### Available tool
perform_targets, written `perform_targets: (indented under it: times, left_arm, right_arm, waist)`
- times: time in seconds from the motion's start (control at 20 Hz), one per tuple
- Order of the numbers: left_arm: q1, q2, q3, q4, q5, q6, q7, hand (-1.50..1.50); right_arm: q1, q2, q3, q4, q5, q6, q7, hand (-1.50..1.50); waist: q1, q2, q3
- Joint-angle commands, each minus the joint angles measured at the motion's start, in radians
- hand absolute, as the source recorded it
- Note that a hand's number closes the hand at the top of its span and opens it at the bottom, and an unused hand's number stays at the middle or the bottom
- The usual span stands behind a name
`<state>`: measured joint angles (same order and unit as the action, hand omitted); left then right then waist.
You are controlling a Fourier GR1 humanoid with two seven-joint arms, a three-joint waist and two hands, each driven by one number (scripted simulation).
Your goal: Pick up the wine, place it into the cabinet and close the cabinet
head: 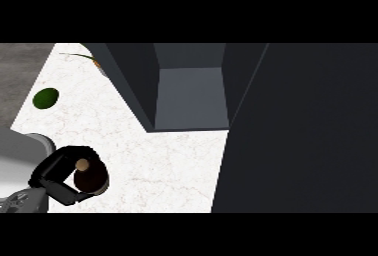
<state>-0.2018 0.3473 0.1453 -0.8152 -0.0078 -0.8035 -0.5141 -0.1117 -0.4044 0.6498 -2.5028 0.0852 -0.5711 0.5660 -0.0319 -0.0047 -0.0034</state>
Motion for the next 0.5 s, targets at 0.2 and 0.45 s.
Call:
perform_targets:
  times: [0.2, 0.45]
  left_arm:
    - [0.105, -0.193, 0.111, -0.04, 0.044, 0.379, -0.16, 1.5]
    - [0.156, -0.289, 0.044, -0.09, -0.014, 0.472, -0.251, 1.5]
  right_arm:
    - [0.045, -0.053, -0.024, -0.13, 0.022, -0.01, 0.021, -1.5]
    - [0.072, -0.041, 0.009, -0.163, 0.068, -0.029, 0.022, -1.5]
  waist:
    - [0.019, -0.005, 0.002]
    - [0.019, 0.0, 0.003]
